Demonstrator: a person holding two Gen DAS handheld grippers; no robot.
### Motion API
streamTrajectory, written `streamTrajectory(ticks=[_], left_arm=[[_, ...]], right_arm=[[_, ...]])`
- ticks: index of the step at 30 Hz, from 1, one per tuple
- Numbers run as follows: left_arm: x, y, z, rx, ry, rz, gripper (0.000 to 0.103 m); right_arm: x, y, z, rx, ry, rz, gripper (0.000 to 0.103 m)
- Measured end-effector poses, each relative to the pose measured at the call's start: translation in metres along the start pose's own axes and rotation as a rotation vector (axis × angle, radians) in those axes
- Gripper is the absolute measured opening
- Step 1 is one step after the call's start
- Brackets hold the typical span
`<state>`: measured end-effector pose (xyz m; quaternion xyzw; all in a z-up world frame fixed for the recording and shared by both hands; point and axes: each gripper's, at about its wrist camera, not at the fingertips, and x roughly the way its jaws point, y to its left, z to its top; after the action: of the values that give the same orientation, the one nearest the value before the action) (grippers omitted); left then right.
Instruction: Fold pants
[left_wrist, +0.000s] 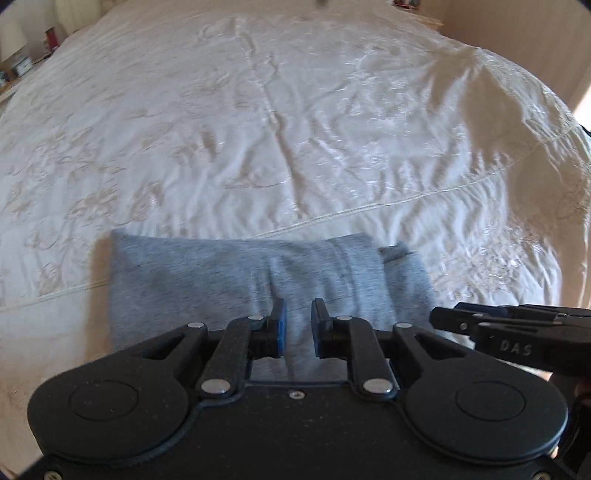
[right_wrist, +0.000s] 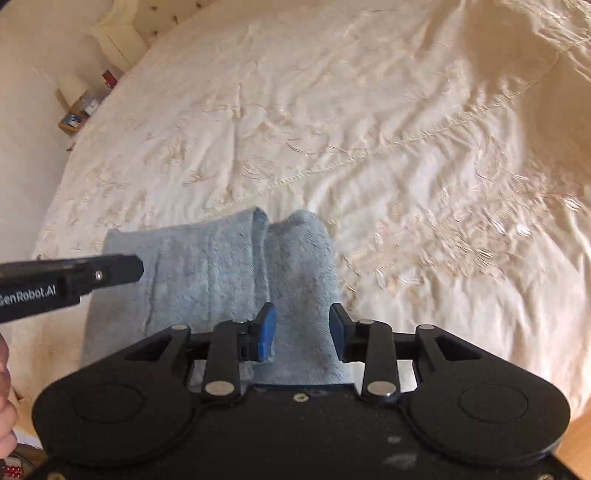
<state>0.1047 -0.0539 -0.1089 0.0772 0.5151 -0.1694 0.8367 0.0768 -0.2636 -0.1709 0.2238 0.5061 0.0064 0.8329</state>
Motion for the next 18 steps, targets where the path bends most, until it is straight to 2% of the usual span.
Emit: streamTrajectory(ticks=[4, 9, 12, 13, 14, 15, 18], left_arm=[[-0.01, 0.052, -0.013, -0.129, 0.028, 0.122, 0.024], [-0.019, 0.089, -0.04, -0.248, 0.071, 0.216, 0.024], [-0.021, 0.097, -0.052, -0.29, 0.087, 0.232, 0.024], [-0.02, 0.099, -0.053, -0.303, 0.091, 0.235, 0.024], [-0.019, 0.1, -0.054, -0.31, 0.094, 0.237, 0.024], [-0.017, 0.1, -0.053, -0.314, 0.096, 0.237, 0.024], [-0.018, 0.097, -0.051, -0.305, 0.09, 0.221, 0.024]], right_arm=[[0.031, 0.011, 0.012, -0.015, 0.071, 0.09, 0.04], [0.078, 0.011, 0.013, 0.005, 0.191, 0.066, 0.042], [0.085, 0.01, 0.012, 0.038, 0.197, 0.094, 0.044], [0.085, 0.013, 0.014, 0.023, 0.196, 0.116, 0.041], [0.081, 0.018, 0.015, -0.003, 0.2, 0.128, 0.019], [0.073, 0.025, 0.015, -0.038, 0.194, 0.111, 0.01], [0.04, 0.043, 0.021, -0.118, 0.126, 0.123, 0.006]])
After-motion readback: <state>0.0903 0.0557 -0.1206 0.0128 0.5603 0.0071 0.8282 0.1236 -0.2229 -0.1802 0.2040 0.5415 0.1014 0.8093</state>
